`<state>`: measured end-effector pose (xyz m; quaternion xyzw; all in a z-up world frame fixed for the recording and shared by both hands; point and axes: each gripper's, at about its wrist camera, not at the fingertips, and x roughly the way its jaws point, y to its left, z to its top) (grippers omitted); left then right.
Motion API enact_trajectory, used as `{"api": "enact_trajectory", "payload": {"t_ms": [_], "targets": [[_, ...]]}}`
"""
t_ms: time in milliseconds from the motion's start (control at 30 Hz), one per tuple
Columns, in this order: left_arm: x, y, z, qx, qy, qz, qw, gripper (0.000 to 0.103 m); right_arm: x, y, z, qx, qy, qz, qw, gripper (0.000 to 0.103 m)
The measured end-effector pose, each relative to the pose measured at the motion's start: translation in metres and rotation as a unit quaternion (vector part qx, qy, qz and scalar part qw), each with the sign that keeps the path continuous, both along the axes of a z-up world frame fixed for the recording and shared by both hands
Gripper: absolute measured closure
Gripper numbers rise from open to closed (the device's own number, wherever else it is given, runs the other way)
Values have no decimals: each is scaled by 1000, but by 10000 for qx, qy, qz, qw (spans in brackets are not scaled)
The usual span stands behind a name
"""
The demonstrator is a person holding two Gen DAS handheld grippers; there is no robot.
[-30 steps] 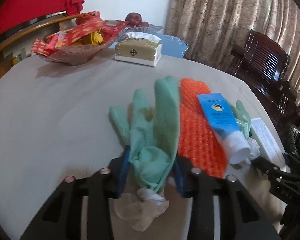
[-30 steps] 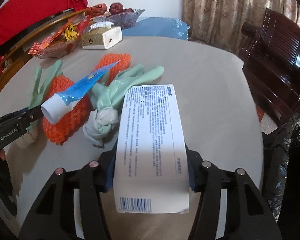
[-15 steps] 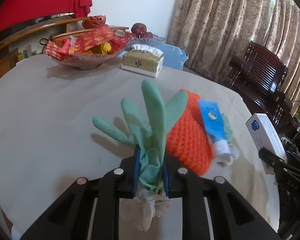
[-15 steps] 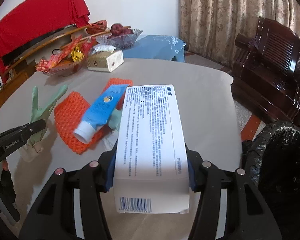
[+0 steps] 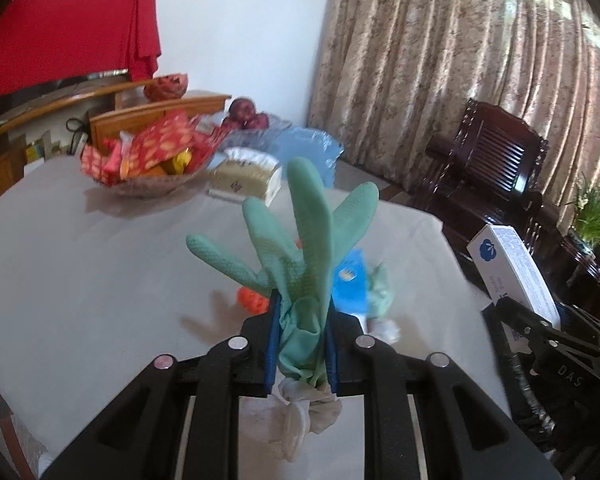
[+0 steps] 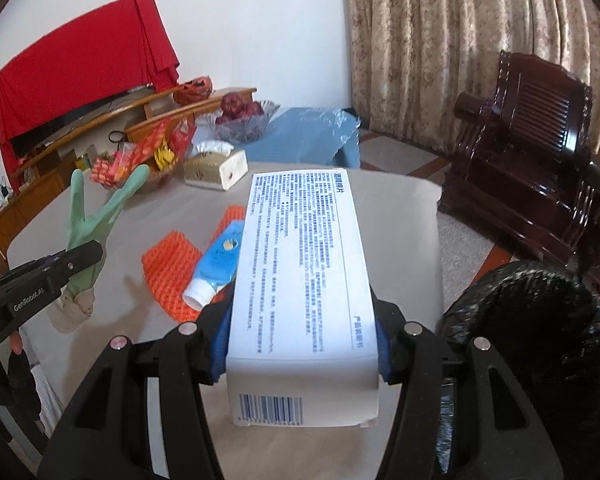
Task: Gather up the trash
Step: 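Carry the glove and white box over the bin and release both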
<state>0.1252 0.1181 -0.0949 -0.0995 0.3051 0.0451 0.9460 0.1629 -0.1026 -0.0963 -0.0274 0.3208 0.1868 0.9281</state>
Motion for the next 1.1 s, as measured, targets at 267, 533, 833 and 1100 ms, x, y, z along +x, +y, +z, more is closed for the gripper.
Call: {"api": "enact_trajectory", "payload": {"t_ms": [267, 533, 833, 1100], "targets": [[-9, -27, 27, 44, -285, -231, 9993, 84, -20, -20, 28, 101, -268, -97, 9995, 50], [-17, -57, 45, 51, -505, -509, 9974, 84, -37, -44, 48, 145, -465, -280, 9984, 50], [-15, -106, 54, 32, -644, -1026, 9926, 84, -54, -90, 57, 126, -624, -671, 9957, 50], [-9, -158, 60, 2, -706, -1580, 9849, 84, -64, -135, 59, 78, -714, -1108, 9912, 50]]}}
